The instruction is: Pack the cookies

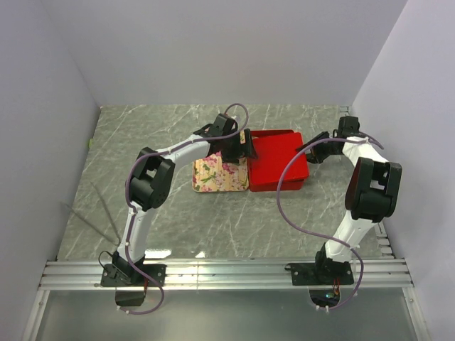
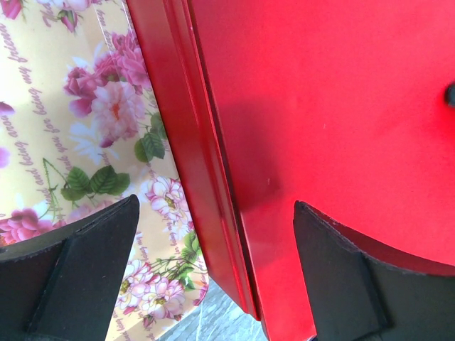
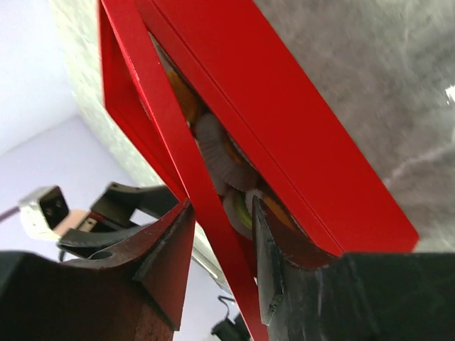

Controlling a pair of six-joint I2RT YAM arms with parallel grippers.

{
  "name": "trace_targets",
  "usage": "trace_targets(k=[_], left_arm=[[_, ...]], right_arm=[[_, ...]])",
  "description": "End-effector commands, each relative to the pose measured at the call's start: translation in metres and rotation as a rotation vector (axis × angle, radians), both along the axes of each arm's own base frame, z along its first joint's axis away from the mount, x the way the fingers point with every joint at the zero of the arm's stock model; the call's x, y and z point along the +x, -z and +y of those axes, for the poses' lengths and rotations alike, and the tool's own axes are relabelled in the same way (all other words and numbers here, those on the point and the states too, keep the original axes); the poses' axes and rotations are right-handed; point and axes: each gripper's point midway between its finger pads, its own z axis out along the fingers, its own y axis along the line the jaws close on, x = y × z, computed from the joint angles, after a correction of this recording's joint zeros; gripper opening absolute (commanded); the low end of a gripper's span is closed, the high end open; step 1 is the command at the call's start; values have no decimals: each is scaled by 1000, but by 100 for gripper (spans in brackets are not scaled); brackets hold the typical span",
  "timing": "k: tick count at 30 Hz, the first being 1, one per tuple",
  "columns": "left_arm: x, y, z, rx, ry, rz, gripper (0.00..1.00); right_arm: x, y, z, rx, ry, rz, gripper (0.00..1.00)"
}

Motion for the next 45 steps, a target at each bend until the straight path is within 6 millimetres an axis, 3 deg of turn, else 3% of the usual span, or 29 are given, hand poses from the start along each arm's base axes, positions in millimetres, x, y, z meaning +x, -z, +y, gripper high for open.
trace_targets(k=[1, 6, 14, 18, 21, 28, 38, 45], left_arm=[[9, -22, -10, -46, 16, -58, 95], [5, -21, -8, -44, 17, -54, 94], [1, -21, -8, -46, 24, -51, 94], [0, -25, -9, -55, 34, -58, 94], [-2, -23, -10, -54, 39, -53, 93], [-2, -28, -10, -58, 45, -59, 93], [-9, -26, -11, -72, 56, -50, 93], [-12, -32, -9, -78, 64, -64, 94]], right_arm=[[-14, 3, 0, -66, -46, 54, 44], [-29, 18, -4, -113, -59, 140, 44], [-39, 25, -14, -220, -68, 225, 45], [-41, 30, -17, -258, -80, 278, 55], [-31, 22, -19, -285, -88, 265, 63], [-22, 13, -15, -346, -129, 276, 64], [-14, 24, -4, -280, -122, 288, 64], [7, 25, 0, -250, -88, 281, 64]])
